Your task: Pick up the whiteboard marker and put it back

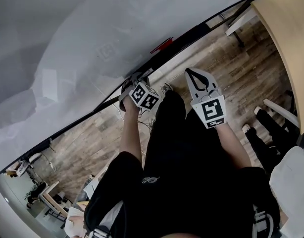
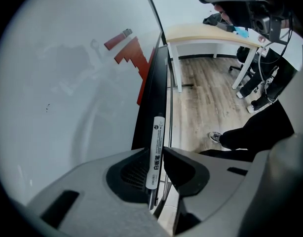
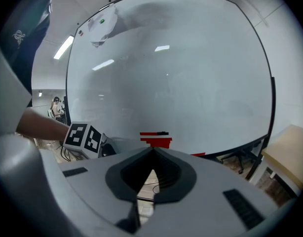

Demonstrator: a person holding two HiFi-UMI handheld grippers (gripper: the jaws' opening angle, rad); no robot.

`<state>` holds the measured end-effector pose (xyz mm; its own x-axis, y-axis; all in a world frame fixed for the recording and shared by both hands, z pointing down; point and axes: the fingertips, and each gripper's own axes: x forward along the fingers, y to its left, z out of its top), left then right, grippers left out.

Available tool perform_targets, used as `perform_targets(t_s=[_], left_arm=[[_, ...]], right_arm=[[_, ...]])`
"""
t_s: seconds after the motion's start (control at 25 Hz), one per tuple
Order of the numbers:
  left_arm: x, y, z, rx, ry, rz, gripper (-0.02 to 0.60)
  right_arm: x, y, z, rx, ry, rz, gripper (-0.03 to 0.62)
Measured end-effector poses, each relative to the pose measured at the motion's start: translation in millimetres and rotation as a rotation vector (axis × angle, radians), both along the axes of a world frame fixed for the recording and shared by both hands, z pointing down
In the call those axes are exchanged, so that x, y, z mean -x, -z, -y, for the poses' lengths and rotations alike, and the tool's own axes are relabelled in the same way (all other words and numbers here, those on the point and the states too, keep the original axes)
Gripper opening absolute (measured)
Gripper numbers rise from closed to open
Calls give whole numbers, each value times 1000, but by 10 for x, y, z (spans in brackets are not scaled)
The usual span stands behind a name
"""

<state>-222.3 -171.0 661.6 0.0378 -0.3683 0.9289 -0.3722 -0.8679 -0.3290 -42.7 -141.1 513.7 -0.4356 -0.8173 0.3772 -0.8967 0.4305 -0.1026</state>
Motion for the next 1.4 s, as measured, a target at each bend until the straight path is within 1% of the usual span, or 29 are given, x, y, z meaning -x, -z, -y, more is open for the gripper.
perform_targets(t_s=[0.16,0.36,0.48,0.76,0.88,1.0,1.08,1.24,1.4], left_arm=[[8,62,-17,3,33,3,89],[-8,176,-19,-15,32,10,89],[-18,202,-58,-10,44,-9,67],[38,218,-130,-29,79,-31,67],[36,291,-153,-42,92,-54,67],[-8,394,-189,-62,115,-99,67],[-72,489,-212,-80,137,-145,67],[-274,749,-303,-129,195,-275,67],[-410,1076,-500,-205,277,-424,67]], right_arm=[[-3,34,3,-3,14,-1,2],[-40,84,-16,-9,19,-3,2],[-32,88,-36,-11,24,-3,2],[20,94,-65,-19,39,0,2],[24,102,-99,-18,40,1,2],[38,114,-147,-22,47,2,2],[49,139,-172,-29,56,5,2],[31,224,-245,-53,79,7,2],[27,331,-427,-83,112,9,2]])
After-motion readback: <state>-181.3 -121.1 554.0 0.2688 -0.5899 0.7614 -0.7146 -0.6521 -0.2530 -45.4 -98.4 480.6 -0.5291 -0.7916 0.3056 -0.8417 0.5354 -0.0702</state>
